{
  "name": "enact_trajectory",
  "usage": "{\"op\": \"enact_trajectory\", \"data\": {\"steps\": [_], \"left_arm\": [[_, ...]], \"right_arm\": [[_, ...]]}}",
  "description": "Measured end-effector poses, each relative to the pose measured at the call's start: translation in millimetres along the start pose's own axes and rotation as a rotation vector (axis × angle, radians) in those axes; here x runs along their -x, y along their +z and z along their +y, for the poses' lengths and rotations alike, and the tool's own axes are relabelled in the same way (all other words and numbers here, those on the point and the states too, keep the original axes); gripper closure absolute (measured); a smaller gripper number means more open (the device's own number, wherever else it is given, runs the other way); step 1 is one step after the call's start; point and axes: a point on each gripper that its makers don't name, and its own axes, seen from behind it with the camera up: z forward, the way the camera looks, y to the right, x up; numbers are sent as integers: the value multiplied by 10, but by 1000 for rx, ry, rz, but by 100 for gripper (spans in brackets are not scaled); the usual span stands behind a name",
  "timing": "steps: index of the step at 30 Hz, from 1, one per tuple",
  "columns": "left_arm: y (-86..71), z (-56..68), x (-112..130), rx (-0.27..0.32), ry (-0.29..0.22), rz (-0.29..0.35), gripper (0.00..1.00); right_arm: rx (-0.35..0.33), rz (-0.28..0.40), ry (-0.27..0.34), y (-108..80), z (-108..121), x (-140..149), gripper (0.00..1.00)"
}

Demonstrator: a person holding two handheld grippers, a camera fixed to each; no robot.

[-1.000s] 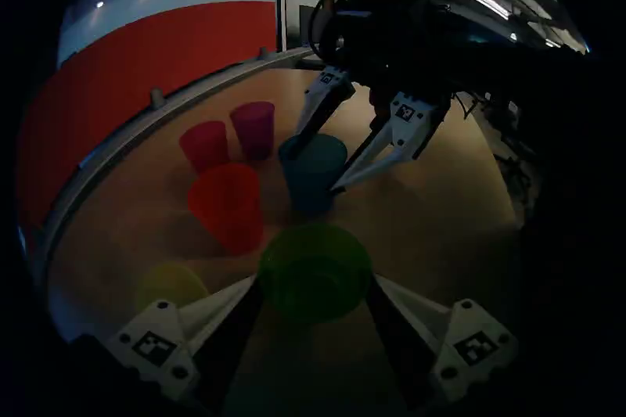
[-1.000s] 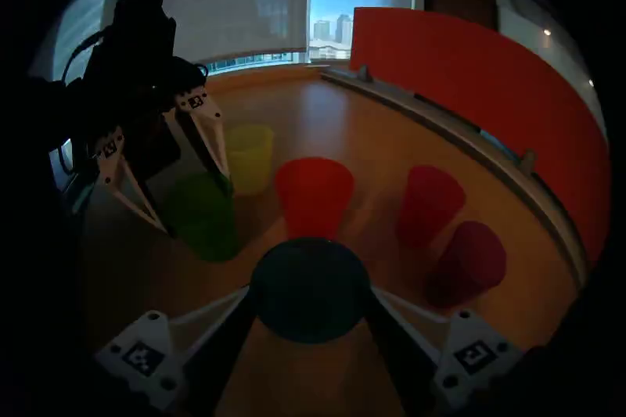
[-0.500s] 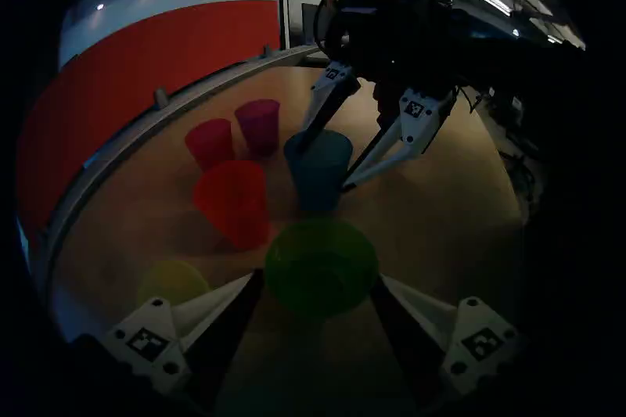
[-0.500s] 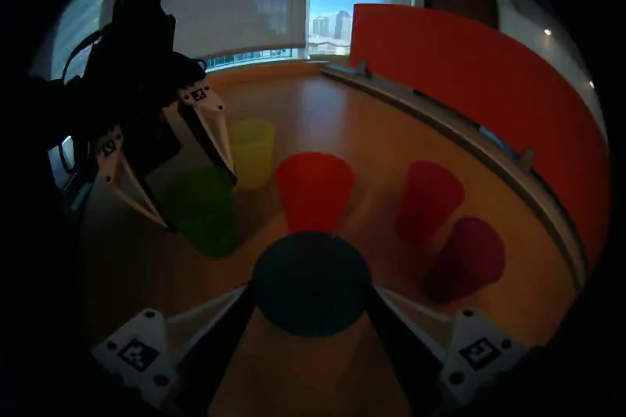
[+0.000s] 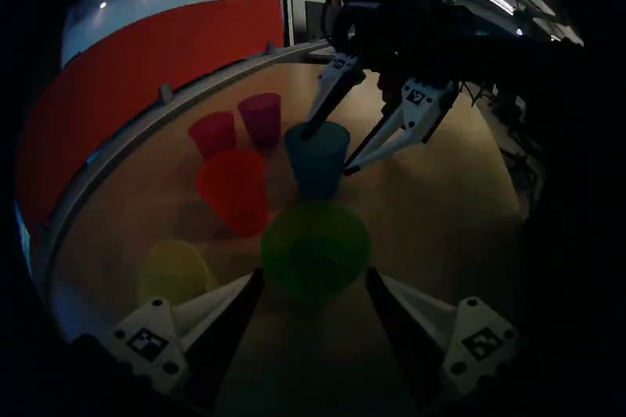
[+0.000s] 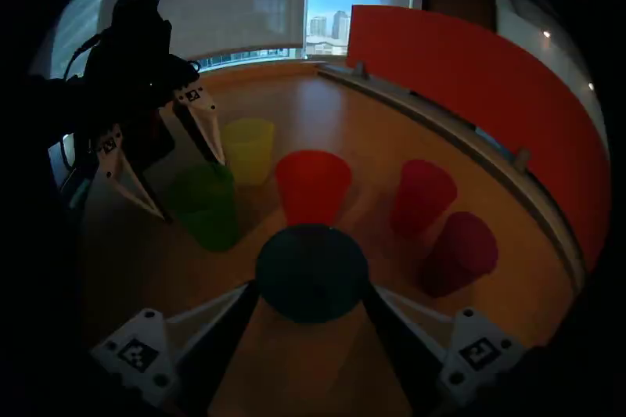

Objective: Pour water

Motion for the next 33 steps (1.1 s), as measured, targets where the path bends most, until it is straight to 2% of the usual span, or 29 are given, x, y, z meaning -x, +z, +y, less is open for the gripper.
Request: {"op": "enact_trajectory", "data": {"steps": [8,18,27,33], "left_arm": [[-183,-69,207,-44,-42,-15,3],[-474,-218,456,-120,-112,-21,3],[-643,-261,505,-157,-130,-6,3],[-772,-415,501,-218,-172,29,3]], "right_arm": [[34,0,24,-158,43,112,0],[84,-8,62,-446,84,325,0],[123,6,88,-612,82,365,0],[165,29,143,-649,122,354,0]]}}
